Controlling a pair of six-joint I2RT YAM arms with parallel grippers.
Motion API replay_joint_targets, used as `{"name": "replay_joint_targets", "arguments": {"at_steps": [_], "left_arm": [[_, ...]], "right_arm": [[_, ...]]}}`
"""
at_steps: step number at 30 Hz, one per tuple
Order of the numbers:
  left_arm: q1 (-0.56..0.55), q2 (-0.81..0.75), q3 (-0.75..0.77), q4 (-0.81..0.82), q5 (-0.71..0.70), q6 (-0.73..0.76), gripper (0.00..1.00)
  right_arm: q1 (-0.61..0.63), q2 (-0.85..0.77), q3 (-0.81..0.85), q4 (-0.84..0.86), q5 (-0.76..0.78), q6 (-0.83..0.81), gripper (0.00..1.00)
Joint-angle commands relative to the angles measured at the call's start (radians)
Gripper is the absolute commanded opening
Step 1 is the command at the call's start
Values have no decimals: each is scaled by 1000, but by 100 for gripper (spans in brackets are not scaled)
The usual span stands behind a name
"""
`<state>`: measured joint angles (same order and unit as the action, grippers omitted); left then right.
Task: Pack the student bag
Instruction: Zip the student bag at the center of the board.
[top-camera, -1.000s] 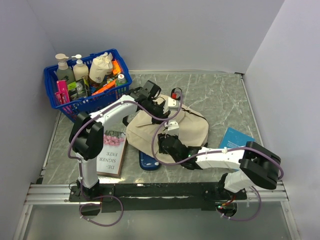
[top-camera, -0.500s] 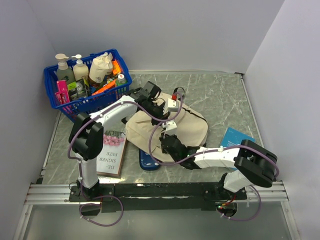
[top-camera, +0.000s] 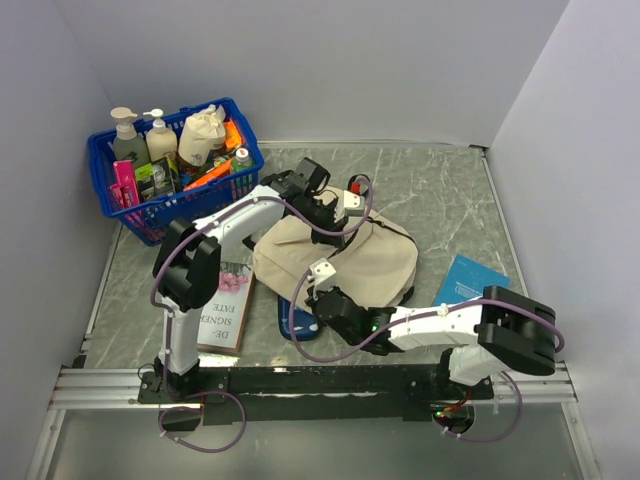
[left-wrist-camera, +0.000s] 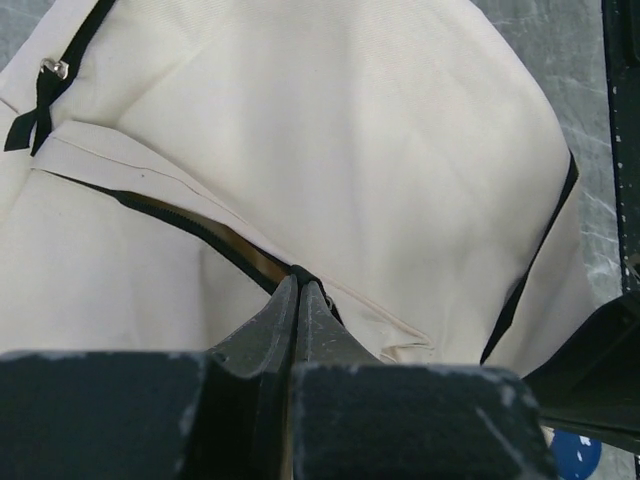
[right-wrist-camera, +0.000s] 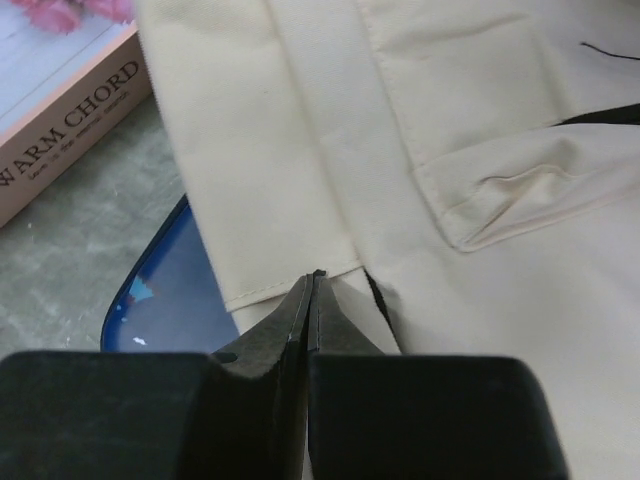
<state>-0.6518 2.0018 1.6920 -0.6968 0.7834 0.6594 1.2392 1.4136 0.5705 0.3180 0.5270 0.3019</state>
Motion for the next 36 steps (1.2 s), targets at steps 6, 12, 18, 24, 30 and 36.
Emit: {"name": "replay_joint_targets", "arguments": {"at_steps": [6,12,18,24,30,36], "left_arm": [[-11,11,66,14,33,17,1],[-9,-26,46,-47,34,65,1],[-8,-58,28,-66,39,81,1],[4,-64,23,-83,50,95,1],[6,-83,8,-56,54,82,1],[7,-92,-12,-20,51,59,1]], "right_arm": [[-4,-36,31,-43,13,-41,35],[-190,-188,12,-89,-226,-109,59],[-213,-125,110,-276,-245,-64,77],[-201,-171,43,-313,-346,12,76],[-204,-119,60,-364,-419,16,72],[-198,-27,105,-364,-478,11,40]]}}
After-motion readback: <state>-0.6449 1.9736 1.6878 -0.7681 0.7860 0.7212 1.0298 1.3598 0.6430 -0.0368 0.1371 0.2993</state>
